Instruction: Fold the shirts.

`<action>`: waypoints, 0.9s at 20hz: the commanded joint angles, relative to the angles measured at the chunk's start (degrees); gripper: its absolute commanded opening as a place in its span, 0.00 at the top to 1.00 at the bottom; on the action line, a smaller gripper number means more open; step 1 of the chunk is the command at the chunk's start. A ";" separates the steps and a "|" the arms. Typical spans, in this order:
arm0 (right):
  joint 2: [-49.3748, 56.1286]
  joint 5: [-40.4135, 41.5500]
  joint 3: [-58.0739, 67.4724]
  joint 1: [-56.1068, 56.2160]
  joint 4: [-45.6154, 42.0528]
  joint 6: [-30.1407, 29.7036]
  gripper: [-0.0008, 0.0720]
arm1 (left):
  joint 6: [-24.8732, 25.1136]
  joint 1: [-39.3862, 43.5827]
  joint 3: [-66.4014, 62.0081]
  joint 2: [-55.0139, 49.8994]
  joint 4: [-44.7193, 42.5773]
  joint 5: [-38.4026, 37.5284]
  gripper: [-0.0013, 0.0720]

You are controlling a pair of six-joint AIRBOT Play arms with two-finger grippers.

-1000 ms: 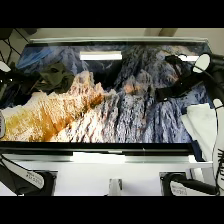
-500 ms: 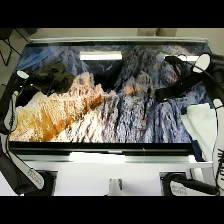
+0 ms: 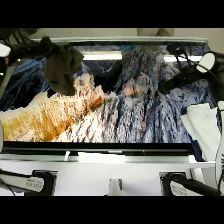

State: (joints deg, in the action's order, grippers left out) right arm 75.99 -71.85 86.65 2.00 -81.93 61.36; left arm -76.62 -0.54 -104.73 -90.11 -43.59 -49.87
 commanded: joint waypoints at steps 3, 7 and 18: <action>-15.54 0.74 0.07 0.04 -3.93 -1.22 0.09 | -2.89 19.04 2.36 17.64 -16.79 -4.87 0.94; -24.59 -11.54 0.04 0.04 -3.93 1.79 0.09 | -10.08 32.83 15.15 15.74 -21.14 -4.52 0.94; -17.92 -17.70 -11.56 0.04 1.09 0.57 0.09 | -16.50 21.20 4.37 1.11 -26.91 -21.77 0.00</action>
State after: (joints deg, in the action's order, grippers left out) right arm 55.94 -89.10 78.85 2.00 -84.29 63.26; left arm -92.82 30.13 -93.69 -87.92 -62.83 -59.29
